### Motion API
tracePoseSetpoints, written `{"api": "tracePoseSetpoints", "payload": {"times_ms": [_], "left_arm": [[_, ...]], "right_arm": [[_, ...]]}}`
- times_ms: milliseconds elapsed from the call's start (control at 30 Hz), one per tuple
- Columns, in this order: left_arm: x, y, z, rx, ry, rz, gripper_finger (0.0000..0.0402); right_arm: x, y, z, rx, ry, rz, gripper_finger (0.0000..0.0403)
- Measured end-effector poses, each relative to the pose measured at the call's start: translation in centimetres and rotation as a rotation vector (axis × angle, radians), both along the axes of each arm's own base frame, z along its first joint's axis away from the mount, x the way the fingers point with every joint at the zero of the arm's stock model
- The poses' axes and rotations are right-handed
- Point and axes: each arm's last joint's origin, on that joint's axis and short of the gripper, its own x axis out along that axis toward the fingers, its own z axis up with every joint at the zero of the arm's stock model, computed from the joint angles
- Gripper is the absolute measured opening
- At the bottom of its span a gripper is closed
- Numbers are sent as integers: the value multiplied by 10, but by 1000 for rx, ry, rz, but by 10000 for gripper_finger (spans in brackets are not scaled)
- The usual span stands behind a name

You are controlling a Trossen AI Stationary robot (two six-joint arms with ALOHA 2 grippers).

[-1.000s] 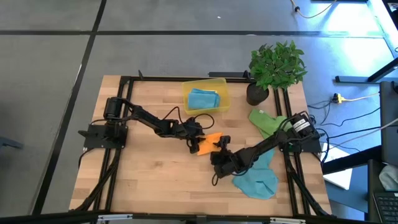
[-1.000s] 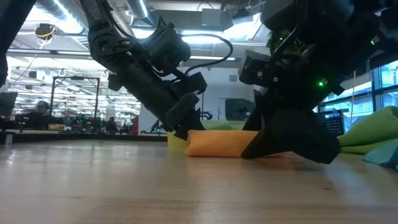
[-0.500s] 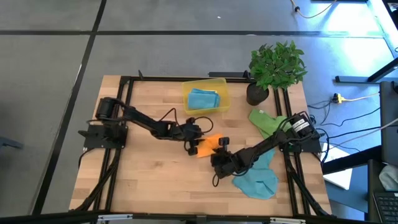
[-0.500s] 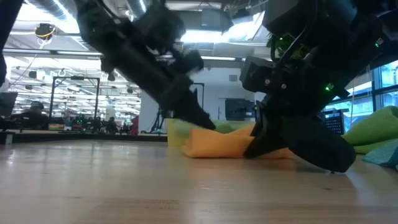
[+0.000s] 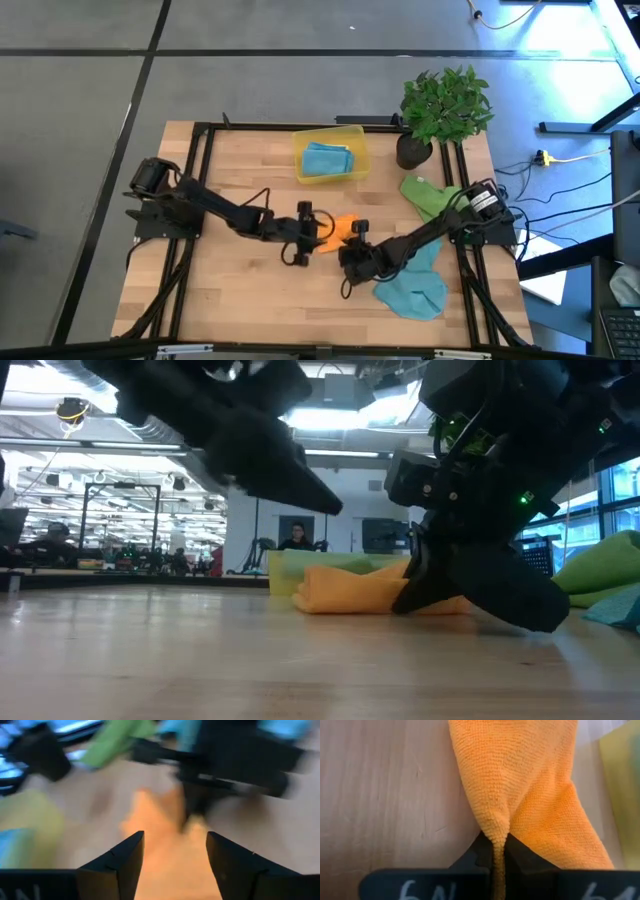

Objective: Fold microfiber towels
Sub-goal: Stack the folded orange microfiber towel on top of the orange microfiber towel in the bin

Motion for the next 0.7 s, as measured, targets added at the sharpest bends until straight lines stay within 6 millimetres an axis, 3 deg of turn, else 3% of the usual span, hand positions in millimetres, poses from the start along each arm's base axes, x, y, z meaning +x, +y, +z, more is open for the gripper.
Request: {"api": "tracePoseSetpoints", "payload": {"times_ms": [167, 367, 500, 700], "left_arm": [[-7, -23, -7, 3, 58, -114, 231], [-15, -50, -15, 210, 60, -88, 238], [-14, -61, -24, 319, 32, -75, 241], [-13, -71, -35, 322, 28, -124, 257]], "right_arm": [[-2, 0, 11, 61, -15, -6, 12], [0, -3, 34, 257, -61, -28, 11], [1, -9, 37, 292, -59, -42, 11], [6, -19, 37, 357, -46, -66, 11]]}}
